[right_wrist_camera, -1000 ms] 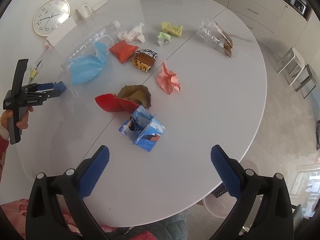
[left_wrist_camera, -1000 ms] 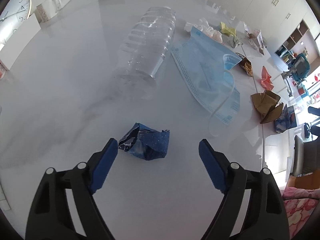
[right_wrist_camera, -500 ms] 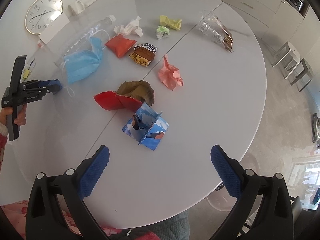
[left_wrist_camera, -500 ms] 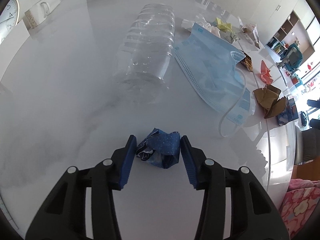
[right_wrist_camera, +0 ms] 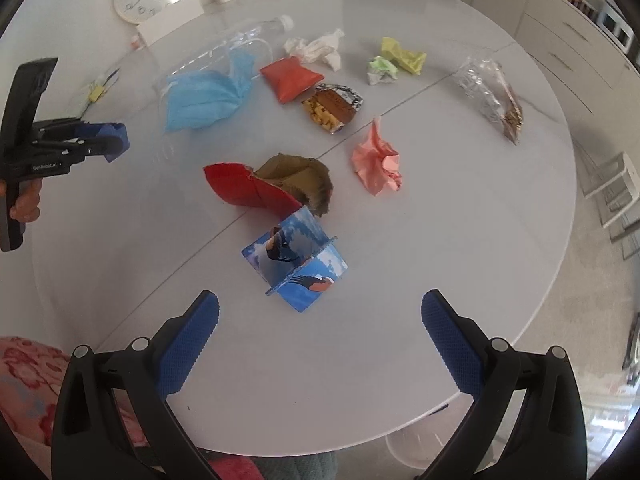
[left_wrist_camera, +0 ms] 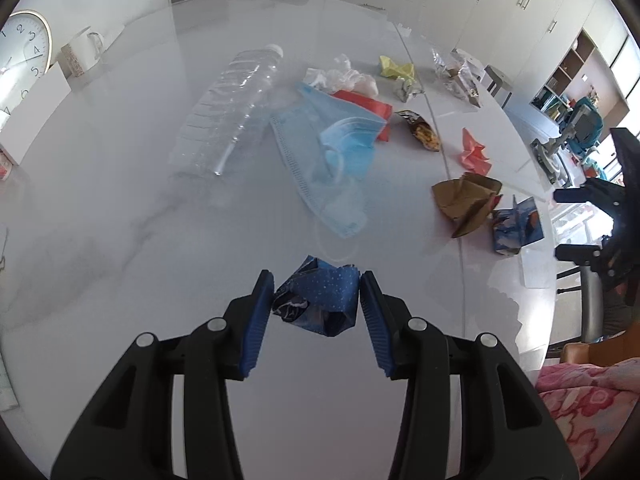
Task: Collect trash
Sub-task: 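Hold the blue wrapper in the left gripper while the right gripper grasps the blue printed box, then move both grippers over the white bin and release the wrapper and box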
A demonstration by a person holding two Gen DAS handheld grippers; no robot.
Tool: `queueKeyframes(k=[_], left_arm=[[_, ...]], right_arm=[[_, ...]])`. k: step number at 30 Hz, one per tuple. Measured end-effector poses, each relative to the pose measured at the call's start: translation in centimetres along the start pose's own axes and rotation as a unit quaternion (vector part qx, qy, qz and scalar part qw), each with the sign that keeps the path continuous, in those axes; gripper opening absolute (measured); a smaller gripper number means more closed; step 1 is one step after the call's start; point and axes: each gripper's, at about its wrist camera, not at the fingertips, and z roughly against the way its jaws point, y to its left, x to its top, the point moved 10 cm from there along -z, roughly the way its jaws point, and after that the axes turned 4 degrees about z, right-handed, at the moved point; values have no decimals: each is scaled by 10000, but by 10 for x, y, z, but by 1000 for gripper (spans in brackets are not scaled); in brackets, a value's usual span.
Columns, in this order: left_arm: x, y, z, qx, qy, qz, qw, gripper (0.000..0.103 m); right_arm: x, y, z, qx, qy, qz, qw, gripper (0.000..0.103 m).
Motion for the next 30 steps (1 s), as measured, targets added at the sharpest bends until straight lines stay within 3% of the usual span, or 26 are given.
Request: queueKeyframes(k=[4, 11, 13, 14, 16, 21, 24, 27, 30], left_arm=[[-14, -34, 9, -106, -21, 250, 9996, 44], [-23, -78, 19, -77, -65, 693, 9975, 45], [-23, -85, 23, 20, -106, 745, 9972, 45], [-23, -89, 24, 65, -117, 757, 9970, 45], [-24, -96, 26, 105, -123, 786, 9968, 45], [-22, -114, 26, 208, -93, 706, 9972, 45], [-16, -136, 23, 168, -31, 488, 9987, 45], [-7, -176, 18, 7, -5, 24, 10000, 45], [1, -234, 6, -401, 98, -528, 9978, 45]], right_arm=[[6, 10, -17, 205, 24, 925, 9955, 101], [10, 21, -39, 503, 83, 2407, 9693, 100], [10, 23, -42, 644, 145, 2578, 9640, 83], [8, 23, -44, 773, 229, 2577, 9629, 77], [6, 21, -47, 850, 310, 2537, 9630, 53], [4, 11, -40, 901, 173, 2267, 9696, 53], [-3, -5, -20, 983, -70, 1763, 9794, 53], [-19, -34, 6, 990, -332, 1040, 9891, 53], [-56, -74, 33, 766, -476, 339, 9954, 53]])
